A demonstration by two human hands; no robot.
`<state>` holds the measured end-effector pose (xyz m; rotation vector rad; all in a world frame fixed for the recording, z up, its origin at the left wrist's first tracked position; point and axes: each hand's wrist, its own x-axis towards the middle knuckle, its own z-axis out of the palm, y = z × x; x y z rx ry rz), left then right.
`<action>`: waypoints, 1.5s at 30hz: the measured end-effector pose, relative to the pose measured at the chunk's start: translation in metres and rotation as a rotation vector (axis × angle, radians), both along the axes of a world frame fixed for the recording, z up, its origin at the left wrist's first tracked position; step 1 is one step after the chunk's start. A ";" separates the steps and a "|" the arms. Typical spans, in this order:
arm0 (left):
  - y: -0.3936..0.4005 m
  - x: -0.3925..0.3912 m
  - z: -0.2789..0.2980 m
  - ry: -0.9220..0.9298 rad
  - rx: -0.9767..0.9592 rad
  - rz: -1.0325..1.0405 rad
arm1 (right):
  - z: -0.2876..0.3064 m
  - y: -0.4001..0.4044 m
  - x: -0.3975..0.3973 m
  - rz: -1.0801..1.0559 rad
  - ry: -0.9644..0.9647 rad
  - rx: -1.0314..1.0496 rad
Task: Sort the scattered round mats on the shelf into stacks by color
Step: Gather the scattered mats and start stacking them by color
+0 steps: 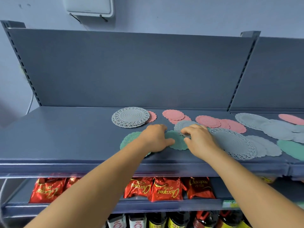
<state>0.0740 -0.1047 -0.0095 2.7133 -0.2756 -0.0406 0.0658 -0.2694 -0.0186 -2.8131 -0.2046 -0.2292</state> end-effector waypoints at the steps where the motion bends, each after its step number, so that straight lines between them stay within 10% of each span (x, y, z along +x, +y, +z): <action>1: -0.007 0.002 -0.002 0.035 0.017 -0.017 | 0.000 -0.002 0.001 -0.010 0.026 -0.023; 22: 0.028 0.011 0.035 0.086 -0.498 0.287 | 0.011 0.011 -0.002 0.106 0.023 0.062; 45: 0.069 0.055 0.006 -0.047 0.158 0.198 | 0.021 0.079 0.076 0.211 0.211 -0.007</action>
